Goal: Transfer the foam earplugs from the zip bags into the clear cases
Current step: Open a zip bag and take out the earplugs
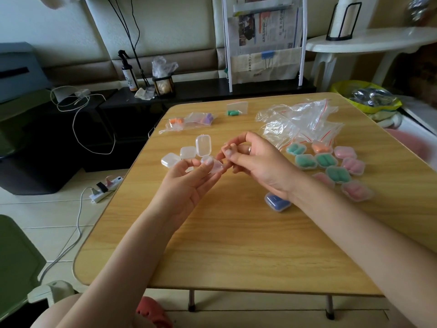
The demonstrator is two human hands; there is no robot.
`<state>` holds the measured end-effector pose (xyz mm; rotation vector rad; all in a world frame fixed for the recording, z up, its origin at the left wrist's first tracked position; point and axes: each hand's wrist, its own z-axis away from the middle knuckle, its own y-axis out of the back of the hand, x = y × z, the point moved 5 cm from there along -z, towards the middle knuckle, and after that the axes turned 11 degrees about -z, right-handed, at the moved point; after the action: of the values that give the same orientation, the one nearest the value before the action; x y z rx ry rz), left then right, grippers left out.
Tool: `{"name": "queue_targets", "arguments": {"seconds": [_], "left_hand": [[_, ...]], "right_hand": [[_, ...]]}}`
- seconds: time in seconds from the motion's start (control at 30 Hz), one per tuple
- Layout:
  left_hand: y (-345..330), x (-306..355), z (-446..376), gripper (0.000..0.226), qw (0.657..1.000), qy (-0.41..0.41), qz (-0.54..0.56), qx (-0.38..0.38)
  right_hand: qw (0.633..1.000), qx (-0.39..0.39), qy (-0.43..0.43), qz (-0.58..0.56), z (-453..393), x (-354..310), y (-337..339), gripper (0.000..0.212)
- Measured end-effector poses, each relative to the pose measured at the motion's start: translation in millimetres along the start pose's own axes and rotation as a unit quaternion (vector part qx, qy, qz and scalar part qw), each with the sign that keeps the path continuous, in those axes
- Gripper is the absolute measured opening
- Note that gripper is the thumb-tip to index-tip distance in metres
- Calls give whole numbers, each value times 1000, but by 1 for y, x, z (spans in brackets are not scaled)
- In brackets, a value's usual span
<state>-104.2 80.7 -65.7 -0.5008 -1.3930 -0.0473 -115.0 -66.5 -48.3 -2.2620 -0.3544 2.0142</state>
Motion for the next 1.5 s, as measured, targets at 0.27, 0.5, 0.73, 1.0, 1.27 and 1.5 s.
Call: {"name": "queue_targets", "arguments": {"seconds": [0.27, 0.5, 0.73, 1.0, 1.27, 1.5], "left_hand": [[-1, 2, 1, 26, 999, -22, -39, 15], [-4, 0, 1, 22, 999, -27, -35, 14], [-4, 0, 1, 18, 999, -23, -29, 15], [-1, 3, 7, 32, 992, -37, -98, 63], [0, 3, 5, 19, 987, -28, -140, 78], [-2, 5, 9, 15, 987, -31, -134, 84]], "right_hand": [[999, 19, 34, 11, 3, -2, -7, 21], [994, 83, 44, 49, 6, 1, -6, 12], [984, 102, 58, 137, 9, 0, -7, 8], [981, 52, 52, 178, 7, 4, -11, 16], [974, 35, 167, 147, 10, -10, -16, 4], [906, 18, 262, 333, 8, -9, -16, 10]]}}
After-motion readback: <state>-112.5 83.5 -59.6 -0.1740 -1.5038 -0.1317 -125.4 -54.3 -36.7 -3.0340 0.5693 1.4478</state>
